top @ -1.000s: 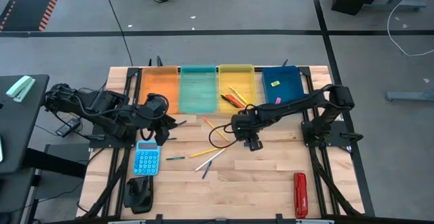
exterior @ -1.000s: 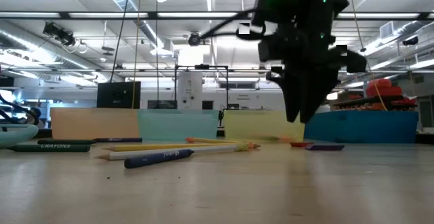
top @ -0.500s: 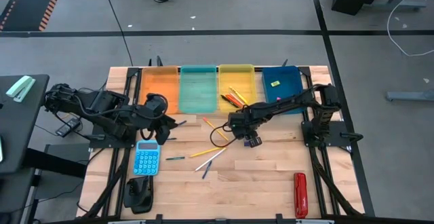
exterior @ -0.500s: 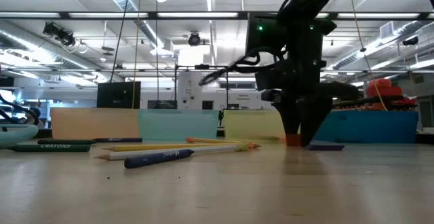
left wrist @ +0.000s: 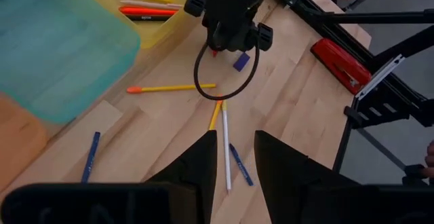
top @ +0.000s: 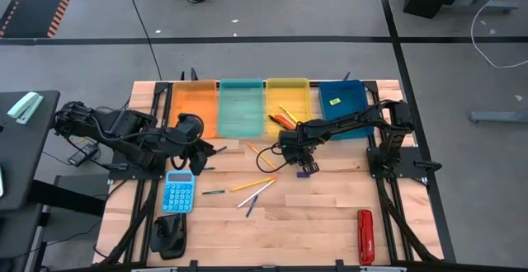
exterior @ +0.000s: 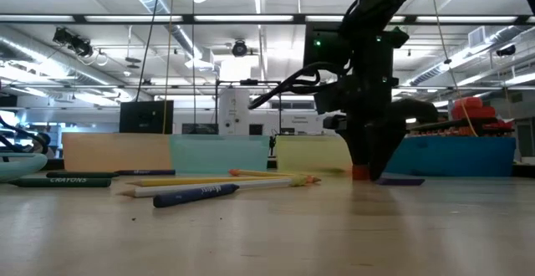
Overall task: Sort crayons/erasers/pens/pencils in bins
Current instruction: Put the red eraser into the blue bin
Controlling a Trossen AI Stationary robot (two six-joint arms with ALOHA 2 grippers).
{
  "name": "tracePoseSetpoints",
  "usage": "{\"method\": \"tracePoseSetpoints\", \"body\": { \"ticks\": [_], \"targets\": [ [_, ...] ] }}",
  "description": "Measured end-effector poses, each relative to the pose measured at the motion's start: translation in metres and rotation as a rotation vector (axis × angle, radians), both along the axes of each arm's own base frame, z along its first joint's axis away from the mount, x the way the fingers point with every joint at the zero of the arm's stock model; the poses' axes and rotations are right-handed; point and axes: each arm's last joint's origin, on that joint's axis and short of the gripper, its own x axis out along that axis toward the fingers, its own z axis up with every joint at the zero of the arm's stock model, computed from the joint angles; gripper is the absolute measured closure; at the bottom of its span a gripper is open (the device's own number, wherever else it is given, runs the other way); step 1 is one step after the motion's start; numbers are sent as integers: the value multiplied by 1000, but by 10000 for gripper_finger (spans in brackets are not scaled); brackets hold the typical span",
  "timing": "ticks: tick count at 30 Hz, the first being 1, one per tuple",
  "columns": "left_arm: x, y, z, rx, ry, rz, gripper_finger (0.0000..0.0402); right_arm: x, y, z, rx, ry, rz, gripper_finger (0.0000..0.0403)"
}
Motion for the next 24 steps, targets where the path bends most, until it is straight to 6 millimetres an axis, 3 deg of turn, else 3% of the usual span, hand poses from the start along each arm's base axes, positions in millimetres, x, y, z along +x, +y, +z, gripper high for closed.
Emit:
{"method": "tracePoseSetpoints", "body": {
  "ticks": [5, 8, 17, 24],
  "targets": [
    [0, 0, 0, 2, -2, 7, 294, 0, 11, 0, 10, 8, 25, 335],
    [0, 0, 0, 2, -2, 7, 294, 0, 18, 5, 47, 1, -47, 384],
    [0, 0, 0, 4, -2, 5, 294, 8, 34, 78, 89, -251, -415, 383],
    [0, 0, 0, 6, -1, 5, 294, -23, 13, 125, 60, -352, -758, 383]
  ]
}}
